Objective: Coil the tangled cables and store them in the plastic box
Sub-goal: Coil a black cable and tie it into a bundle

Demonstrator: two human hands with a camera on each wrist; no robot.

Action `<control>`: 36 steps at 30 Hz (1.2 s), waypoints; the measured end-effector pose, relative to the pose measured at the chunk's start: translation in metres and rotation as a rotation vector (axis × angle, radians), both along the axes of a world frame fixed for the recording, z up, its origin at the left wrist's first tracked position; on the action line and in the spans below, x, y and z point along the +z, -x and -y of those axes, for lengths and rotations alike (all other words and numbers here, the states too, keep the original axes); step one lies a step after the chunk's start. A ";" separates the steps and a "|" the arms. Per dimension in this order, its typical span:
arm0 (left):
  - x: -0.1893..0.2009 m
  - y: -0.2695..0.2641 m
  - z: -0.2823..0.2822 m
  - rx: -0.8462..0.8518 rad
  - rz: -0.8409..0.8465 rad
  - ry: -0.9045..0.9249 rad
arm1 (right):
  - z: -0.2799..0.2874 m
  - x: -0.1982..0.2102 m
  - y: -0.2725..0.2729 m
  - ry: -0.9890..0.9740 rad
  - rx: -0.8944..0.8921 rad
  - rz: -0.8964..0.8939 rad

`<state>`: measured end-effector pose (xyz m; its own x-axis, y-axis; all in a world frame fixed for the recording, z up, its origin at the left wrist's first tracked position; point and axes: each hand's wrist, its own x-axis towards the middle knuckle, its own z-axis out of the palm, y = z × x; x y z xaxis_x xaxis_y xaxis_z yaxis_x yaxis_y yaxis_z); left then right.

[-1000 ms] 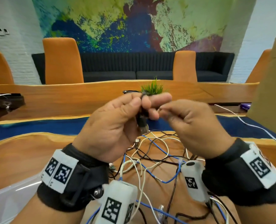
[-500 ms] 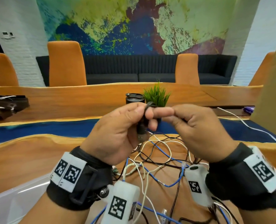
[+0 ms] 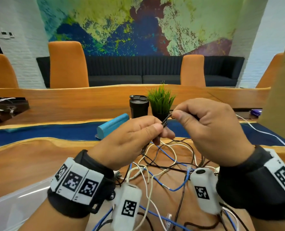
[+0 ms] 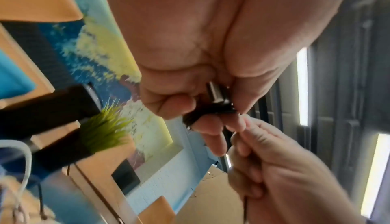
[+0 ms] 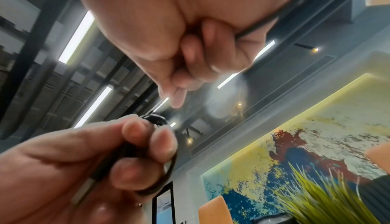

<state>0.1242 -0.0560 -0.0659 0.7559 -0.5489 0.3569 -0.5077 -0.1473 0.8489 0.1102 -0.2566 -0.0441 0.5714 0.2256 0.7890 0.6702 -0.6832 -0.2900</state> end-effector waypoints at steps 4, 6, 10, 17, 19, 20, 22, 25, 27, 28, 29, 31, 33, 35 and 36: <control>-0.004 -0.006 -0.004 -0.086 -0.326 0.336 | 0.004 -0.007 -0.010 -0.036 -0.031 -0.073; -0.002 -0.010 -0.007 -0.129 -0.444 0.538 | 0.006 -0.010 -0.014 -0.052 -0.044 -0.133; -0.001 -0.016 -0.010 -0.183 -0.512 0.744 | 0.008 -0.017 -0.020 -0.026 -0.087 -0.211; 0.007 -0.028 -0.032 -0.167 -0.592 1.052 | 0.026 -0.015 -0.026 -0.046 -0.152 -0.211; 0.008 -0.027 -0.031 -0.113 -0.600 1.123 | 0.022 -0.016 -0.024 -0.010 -0.150 -0.208; 0.009 -0.025 -0.030 -0.075 -0.585 1.134 | 0.018 -0.017 -0.021 0.040 -0.130 -0.239; 0.010 -0.021 -0.026 0.036 -0.472 1.061 | 0.004 -0.018 -0.013 0.209 -0.019 -0.324; 0.008 -0.015 -0.016 0.284 -0.107 0.675 | -0.020 -0.017 0.004 0.404 0.178 -0.335; 0.002 -0.013 -0.008 0.346 0.205 0.316 | -0.027 -0.008 0.017 0.409 0.251 -0.257; -0.002 -0.012 -0.005 0.337 0.312 0.179 | -0.026 -0.002 0.022 0.355 0.269 -0.215; -0.004 -0.012 -0.002 0.318 0.360 0.096 | -0.022 0.004 0.025 0.272 0.268 -0.169; -0.004 -0.010 -0.001 0.240 0.325 0.045 | -0.007 0.013 0.024 0.106 0.205 -0.064; -0.002 -0.005 -0.001 0.139 0.252 -0.004 | 0.003 0.015 0.017 0.004 0.110 -0.011; -0.002 -0.003 -0.001 0.050 0.188 -0.101 | 0.006 0.009 0.007 -0.023 0.030 -0.028; -0.003 -0.002 -0.001 0.010 0.125 -0.119 | 0.005 0.003 0.001 -0.015 0.002 -0.060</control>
